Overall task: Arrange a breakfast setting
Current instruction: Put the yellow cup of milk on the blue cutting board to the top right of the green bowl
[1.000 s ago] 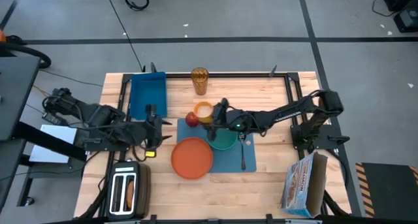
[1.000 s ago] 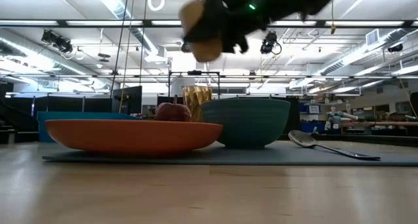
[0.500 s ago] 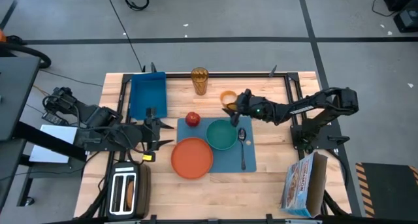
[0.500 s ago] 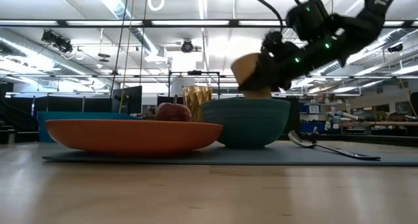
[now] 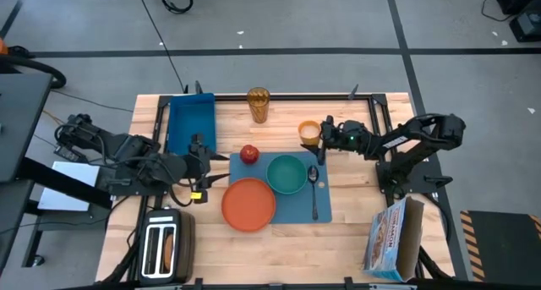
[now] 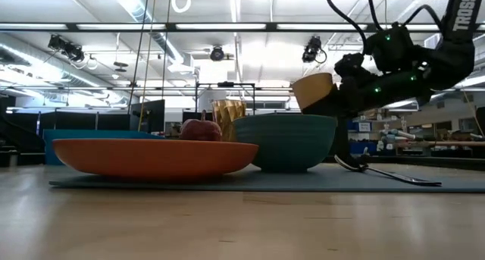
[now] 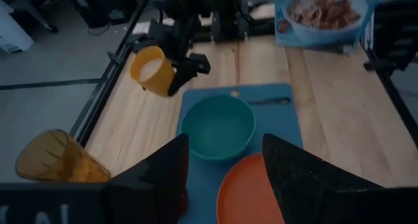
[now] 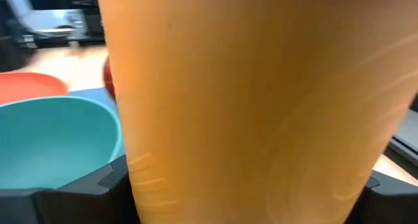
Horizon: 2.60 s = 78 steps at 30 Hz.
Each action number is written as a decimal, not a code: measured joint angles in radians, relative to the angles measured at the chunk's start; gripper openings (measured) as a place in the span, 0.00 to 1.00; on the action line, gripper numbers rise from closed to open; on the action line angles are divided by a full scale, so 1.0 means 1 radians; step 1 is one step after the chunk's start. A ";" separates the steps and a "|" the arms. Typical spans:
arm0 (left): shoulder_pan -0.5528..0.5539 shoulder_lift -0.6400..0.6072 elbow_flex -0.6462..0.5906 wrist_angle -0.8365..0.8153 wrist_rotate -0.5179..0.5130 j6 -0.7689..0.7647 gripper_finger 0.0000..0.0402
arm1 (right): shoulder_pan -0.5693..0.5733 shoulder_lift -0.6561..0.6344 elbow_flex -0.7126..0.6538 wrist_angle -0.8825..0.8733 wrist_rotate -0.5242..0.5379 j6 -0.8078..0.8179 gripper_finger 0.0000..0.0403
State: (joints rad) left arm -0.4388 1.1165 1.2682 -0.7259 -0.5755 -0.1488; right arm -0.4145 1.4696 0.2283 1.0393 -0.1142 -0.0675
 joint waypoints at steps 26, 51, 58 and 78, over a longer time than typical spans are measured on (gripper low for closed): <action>-0.004 0.076 0.000 0.172 -0.009 -0.040 0.51 | -0.261 0.608 0.092 0.523 -0.716 -0.041 0.79; 0.000 0.076 0.000 0.200 -0.061 -0.049 0.51 | -0.235 0.654 0.135 0.457 -0.875 -0.175 0.81; 0.024 0.076 0.000 0.199 -0.065 -0.049 0.51 | -0.235 0.653 0.132 0.448 -0.851 -0.171 0.85; 0.050 0.076 0.000 0.191 -0.064 -0.004 0.51 | -0.234 0.538 0.005 0.392 -0.695 -0.203 0.99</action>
State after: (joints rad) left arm -0.3889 1.1923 1.2678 -0.5348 -0.6399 -0.1531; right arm -0.6489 2.0078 0.2337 1.4317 -0.8088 -0.2701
